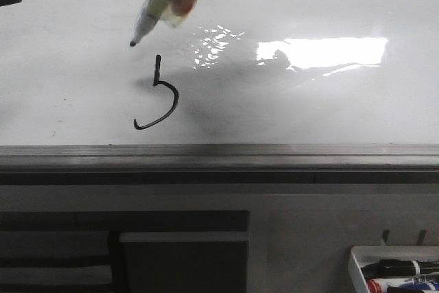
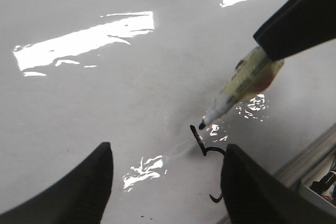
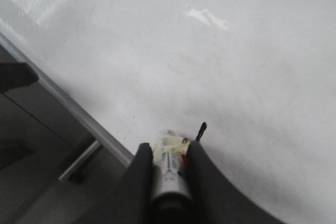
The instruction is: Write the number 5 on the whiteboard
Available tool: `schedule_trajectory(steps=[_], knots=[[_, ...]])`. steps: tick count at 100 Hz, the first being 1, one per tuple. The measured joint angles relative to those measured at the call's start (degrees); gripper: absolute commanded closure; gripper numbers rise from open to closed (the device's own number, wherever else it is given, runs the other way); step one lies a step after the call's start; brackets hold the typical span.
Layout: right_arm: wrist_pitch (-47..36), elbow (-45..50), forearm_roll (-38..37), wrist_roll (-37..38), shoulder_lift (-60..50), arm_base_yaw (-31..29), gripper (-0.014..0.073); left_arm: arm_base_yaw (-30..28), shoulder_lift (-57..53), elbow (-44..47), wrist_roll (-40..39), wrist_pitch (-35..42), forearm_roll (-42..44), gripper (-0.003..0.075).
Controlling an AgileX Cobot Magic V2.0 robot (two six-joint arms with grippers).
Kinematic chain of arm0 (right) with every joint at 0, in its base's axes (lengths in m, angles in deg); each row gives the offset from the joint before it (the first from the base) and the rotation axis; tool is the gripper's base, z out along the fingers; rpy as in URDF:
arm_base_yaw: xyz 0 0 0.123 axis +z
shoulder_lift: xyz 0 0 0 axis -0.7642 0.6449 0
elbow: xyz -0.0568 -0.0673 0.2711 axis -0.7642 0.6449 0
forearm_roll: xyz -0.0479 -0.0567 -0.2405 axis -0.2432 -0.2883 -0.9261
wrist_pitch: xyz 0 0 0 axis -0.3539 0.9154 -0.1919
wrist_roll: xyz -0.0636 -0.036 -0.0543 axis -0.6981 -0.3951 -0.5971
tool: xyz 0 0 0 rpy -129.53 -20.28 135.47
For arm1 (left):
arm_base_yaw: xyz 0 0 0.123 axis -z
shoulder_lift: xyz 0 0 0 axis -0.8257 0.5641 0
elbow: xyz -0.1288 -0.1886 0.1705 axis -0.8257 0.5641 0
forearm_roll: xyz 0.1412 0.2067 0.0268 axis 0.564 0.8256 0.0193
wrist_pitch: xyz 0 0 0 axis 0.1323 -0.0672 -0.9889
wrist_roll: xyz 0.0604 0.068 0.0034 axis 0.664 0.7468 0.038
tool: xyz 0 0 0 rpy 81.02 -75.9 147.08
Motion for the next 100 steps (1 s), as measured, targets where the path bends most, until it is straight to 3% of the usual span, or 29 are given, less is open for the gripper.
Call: schedule_trajectory(steps=[62, 100], knots=[[-1.8, 0.0, -0.1, 0.2, 3.5, -3.0, 0.0654, 0.0, 0.0, 0.0, 0.0, 0.0, 0.0, 0.0302], [2.5, -0.2, 2.0, 0.4, 1.7, -7.2, 0.0654, 0.0, 0.0, 0.0, 0.0, 0.0, 0.3, 0.0302]])
